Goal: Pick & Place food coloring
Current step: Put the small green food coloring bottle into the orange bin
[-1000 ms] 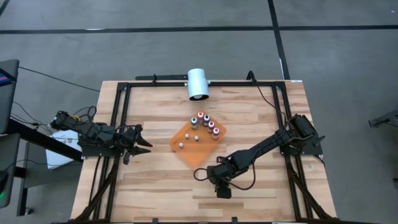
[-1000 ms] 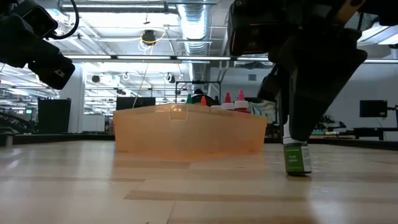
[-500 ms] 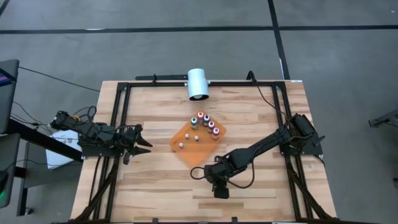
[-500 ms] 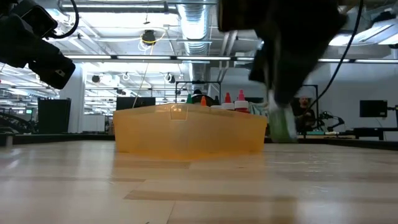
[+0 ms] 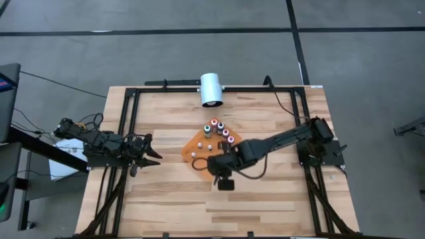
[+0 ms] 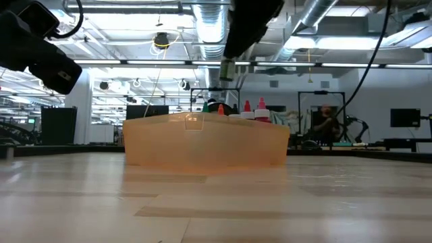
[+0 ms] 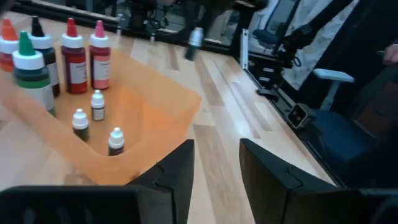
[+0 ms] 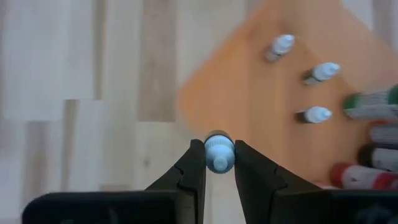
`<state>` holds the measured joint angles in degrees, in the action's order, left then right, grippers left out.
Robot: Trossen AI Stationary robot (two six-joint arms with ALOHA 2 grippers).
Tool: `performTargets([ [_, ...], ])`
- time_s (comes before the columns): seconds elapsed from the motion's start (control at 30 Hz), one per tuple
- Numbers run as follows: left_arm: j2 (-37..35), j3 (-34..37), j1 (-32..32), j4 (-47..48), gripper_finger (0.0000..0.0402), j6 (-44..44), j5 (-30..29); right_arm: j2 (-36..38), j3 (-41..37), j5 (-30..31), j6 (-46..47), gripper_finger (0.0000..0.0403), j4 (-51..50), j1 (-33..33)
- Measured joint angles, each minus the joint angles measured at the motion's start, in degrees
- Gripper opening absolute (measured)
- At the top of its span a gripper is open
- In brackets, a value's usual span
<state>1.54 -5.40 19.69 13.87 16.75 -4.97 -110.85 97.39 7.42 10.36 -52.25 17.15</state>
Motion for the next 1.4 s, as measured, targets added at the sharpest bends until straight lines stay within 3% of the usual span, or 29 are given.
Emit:
performTargets([
  [0.43,0.0,0.02,0.01,-0.11,0.0119,-0.56,-0.25,-0.02,-3.15,0.22,-0.31,0.0061,1.24,-9.43],
  [0.57,0.0,-0.03,0.01,0.17,0.0119,-1.27,-0.27,-0.02,-6.52,0.19,0.09,0.0061,7.01,-9.8],
  [0.93,0.0,-0.05,0.01,0.39,0.0119,-2.53,-0.5,-0.23,-11.49,0.13,0.6,0.0061,9.95,-9.8],
  [1.4,0.94,-0.12,-0.01,0.67,0.0119,-0.9,-1.76,-9.49,-8.99,-0.47,-0.04,0.0061,10.76,-9.81],
])
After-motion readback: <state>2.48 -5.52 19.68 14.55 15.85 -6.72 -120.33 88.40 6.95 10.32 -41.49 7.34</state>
